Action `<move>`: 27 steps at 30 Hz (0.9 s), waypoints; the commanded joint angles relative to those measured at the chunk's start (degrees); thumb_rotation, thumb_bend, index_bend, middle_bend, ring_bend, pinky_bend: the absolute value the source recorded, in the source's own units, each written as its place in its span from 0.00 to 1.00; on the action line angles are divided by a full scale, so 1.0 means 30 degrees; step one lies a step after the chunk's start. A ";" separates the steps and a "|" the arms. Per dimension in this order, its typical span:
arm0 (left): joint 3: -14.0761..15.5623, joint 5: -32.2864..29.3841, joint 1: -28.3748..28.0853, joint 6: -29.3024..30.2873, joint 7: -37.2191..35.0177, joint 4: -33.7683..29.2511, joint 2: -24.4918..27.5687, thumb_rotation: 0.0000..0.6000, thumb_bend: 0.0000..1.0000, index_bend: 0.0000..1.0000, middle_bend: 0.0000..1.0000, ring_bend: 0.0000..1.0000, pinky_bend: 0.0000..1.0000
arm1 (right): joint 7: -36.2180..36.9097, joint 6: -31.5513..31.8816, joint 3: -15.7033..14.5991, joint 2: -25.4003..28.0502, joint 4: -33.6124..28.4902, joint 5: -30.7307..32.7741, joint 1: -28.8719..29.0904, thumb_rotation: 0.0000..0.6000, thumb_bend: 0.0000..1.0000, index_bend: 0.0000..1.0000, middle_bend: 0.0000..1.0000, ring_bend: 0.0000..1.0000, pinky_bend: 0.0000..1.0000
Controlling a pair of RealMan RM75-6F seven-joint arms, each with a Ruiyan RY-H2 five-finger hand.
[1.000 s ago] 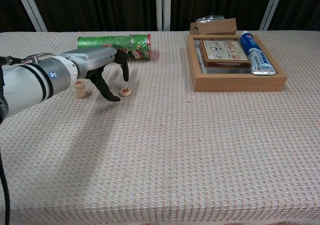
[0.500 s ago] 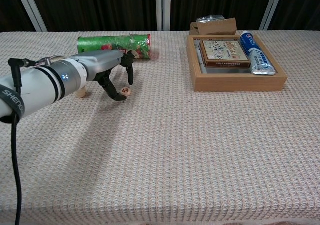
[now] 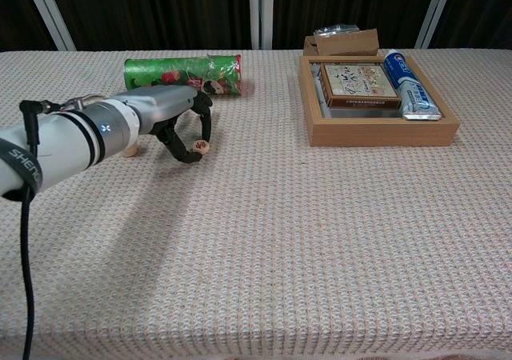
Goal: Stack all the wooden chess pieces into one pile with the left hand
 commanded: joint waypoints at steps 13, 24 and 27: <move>-0.0253 0.0756 0.0463 0.0626 -0.0704 -0.1577 0.1323 1.00 0.31 0.49 0.08 0.00 0.00 | 0.0046 0.0042 -0.0014 0.0143 -0.0075 -0.0038 -0.0060 1.00 0.18 0.00 0.00 0.00 0.00; 0.0143 -0.1084 0.2035 0.2215 0.0320 -0.7465 0.6495 1.00 0.31 0.49 0.08 0.00 0.00 | -0.0457 -0.0382 -0.0123 0.0144 -0.0644 -0.0314 0.0258 1.00 0.18 0.00 0.00 0.00 0.00; 0.0426 -0.1624 0.2153 0.1992 0.0393 -0.8030 0.7307 1.00 0.31 0.49 0.08 0.00 0.00 | -0.0877 -0.0578 -0.0156 0.0147 -0.0989 -0.0460 0.0454 1.00 0.18 0.00 0.00 0.00 0.00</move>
